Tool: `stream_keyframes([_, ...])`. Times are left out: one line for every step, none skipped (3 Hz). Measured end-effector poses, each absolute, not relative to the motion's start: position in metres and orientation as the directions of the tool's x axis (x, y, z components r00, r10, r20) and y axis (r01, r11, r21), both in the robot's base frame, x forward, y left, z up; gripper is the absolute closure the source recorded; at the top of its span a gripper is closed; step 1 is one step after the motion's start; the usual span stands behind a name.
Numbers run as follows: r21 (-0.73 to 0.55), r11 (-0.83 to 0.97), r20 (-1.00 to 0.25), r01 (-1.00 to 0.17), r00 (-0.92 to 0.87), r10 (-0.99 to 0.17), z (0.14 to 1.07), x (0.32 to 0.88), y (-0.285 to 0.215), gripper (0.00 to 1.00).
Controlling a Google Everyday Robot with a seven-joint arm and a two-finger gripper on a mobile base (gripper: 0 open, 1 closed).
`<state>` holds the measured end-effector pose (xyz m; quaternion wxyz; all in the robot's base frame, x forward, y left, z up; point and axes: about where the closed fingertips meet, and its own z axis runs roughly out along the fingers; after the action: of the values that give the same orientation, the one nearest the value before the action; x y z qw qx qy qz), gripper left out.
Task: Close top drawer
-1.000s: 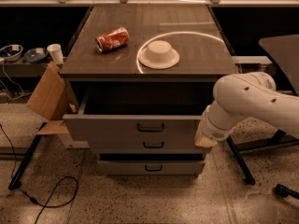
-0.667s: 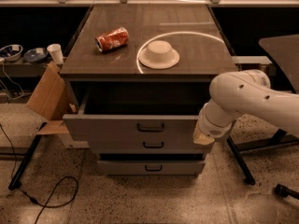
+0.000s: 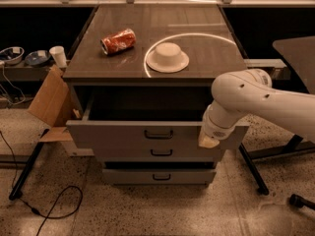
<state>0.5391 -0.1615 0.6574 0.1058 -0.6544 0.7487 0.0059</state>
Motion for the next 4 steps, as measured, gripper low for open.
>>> stream_keyframes([-0.132,0.141,-0.164,-0.981,-0.119,-0.979,0.6593,0.5435,-0.1570,0.27])
stream_keyframes([-0.133,0.140,-0.164,-0.981,-0.118,-0.979,0.6601,0.5443,-0.1561,0.04])
stream_keyframes([-0.134,0.141,-0.165,-0.981,-0.118,-0.979,0.6636,0.5462,-0.1544,0.00])
stream_keyframes([-0.134,0.141,-0.165,-0.981,-0.118,-0.979,0.6636,0.5462,-0.1544,0.00])
